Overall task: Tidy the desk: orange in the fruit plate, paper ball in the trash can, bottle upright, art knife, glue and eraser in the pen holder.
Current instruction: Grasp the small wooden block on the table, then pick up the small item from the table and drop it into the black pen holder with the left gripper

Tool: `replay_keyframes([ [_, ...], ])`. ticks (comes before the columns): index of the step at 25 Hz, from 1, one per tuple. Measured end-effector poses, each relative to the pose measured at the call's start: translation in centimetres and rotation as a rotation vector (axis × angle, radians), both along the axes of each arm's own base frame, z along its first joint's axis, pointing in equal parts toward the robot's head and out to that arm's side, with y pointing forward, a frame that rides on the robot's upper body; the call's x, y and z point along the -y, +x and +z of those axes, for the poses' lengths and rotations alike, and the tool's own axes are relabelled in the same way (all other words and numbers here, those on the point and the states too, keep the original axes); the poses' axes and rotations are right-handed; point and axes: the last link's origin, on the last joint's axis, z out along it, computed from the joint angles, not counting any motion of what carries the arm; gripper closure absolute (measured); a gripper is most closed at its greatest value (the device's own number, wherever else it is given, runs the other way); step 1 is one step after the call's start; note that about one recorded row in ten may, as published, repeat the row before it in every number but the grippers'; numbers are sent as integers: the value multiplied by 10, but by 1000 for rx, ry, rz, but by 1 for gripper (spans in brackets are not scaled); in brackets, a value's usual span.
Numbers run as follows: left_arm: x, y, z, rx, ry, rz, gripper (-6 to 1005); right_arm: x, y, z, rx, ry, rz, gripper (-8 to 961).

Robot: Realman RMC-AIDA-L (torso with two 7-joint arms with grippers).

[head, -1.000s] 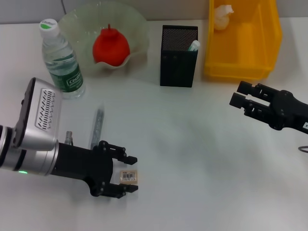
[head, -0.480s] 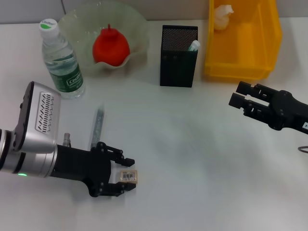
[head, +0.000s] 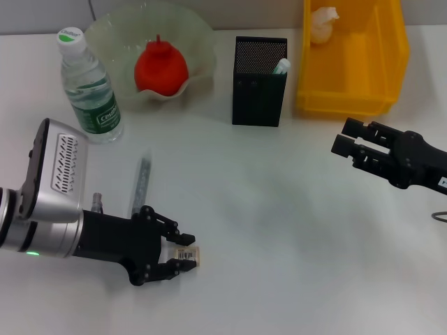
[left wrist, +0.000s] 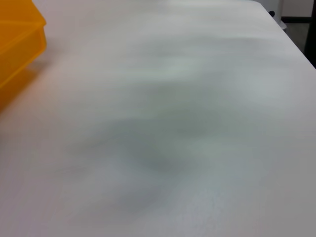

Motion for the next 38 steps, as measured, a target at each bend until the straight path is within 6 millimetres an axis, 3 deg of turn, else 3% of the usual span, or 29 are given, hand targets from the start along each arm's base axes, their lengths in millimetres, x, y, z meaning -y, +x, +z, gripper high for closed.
replay_keyframes([
  [18,-1,6,3,44,0,16,725,-1,0,1,-3,-4,-3,313],
  [28,-21,47,25,333,81,61,737,1,-1,-2,-9,-7,-7,313],
  [38,-46,82,29,527,140,103,736,5,0,-6,-4,-9,-2,313],
])
